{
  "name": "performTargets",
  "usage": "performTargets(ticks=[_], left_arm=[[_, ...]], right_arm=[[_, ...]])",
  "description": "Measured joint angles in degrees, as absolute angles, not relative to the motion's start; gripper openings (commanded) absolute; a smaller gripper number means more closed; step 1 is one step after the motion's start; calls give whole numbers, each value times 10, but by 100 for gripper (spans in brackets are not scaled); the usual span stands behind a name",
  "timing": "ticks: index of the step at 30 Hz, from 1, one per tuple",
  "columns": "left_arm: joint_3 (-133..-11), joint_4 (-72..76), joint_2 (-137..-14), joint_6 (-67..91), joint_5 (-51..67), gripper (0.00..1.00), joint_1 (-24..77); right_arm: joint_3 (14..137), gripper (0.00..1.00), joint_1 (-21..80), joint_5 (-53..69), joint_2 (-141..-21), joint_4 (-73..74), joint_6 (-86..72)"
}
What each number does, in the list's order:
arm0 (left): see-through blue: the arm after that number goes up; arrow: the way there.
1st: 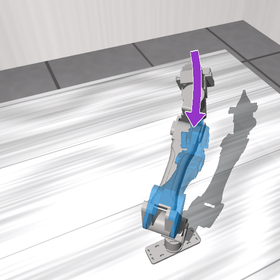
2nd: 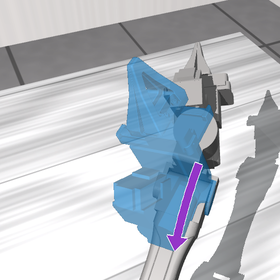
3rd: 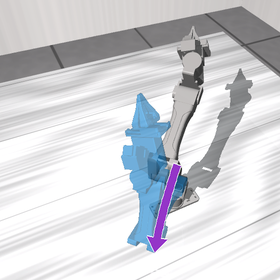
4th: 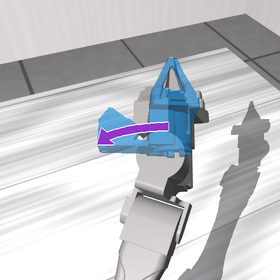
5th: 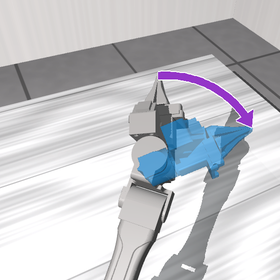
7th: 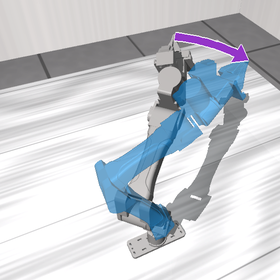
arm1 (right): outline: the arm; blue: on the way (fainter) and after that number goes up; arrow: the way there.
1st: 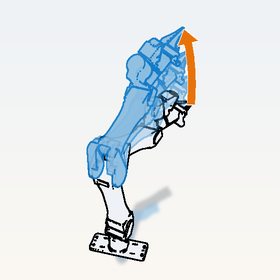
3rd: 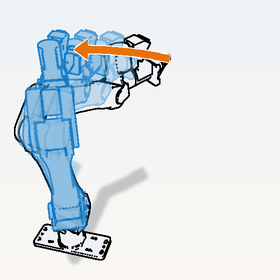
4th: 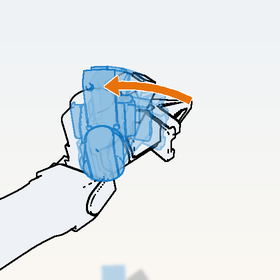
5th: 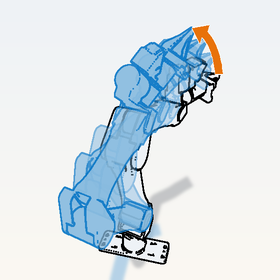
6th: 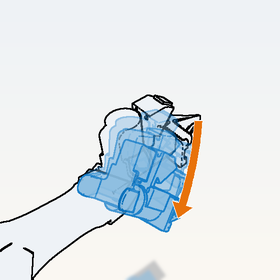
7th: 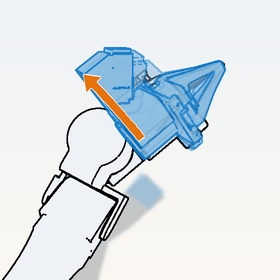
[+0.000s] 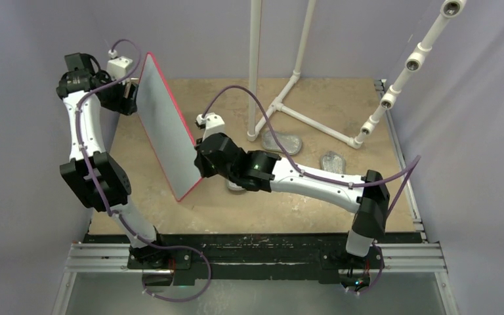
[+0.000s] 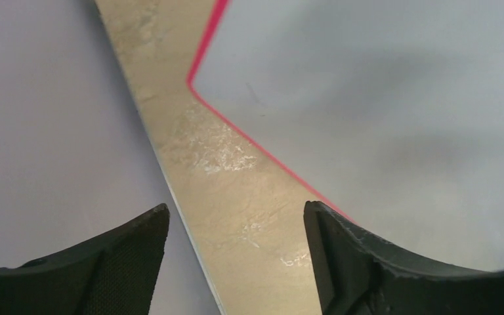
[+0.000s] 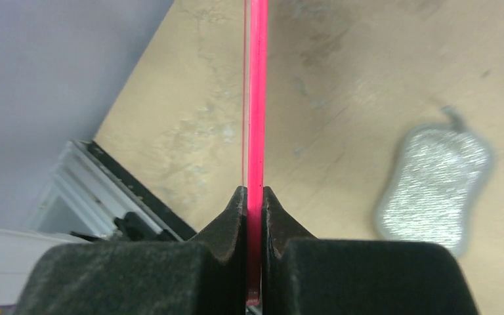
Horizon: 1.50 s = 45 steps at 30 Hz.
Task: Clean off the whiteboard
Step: Adjust the whiteboard at the center of the board.
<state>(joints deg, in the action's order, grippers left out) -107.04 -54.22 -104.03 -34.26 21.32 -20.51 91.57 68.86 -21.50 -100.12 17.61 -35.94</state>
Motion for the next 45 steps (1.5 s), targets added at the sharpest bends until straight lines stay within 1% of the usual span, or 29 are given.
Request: performTargets(ticks=[5, 9, 12, 15, 20, 26, 32, 37, 45], left_arm=[[-1138, -576, -1053, -306, 239, 78, -237], [-1142, -585, -1053, -285, 243, 78, -248], [-1141, -587, -1053, -280, 243, 78, -251], [-1129, -583, -1053, -280, 241, 78, -255], [-1123, -583, -1053, -278, 239, 80, -272], [-1131, -584, -1053, -273, 235, 80, -289], [-1150, -583, -1053, -272, 215, 81, -290], [-1160, -583, -1053, -272, 206, 82, -290], [-1160, -583, -1053, -276, 197, 82, -290]], right_arm=[[1019, 0, 681, -232, -1016, 268, -230], [1095, 0, 678, -242, -1045, 336, -168], [1109, 0, 678, -243, -1053, 352, -144], [1097, 0, 679, -239, -1050, 350, -135], [1038, 0, 704, -255, -1022, 307, -121], [925, 0, 785, -319, -959, 237, -98], [814, 0, 857, -345, -895, 168, -85], [811, 0, 899, -380, -931, 141, -75], [868, 0, 944, -430, -1017, 139, -41]])
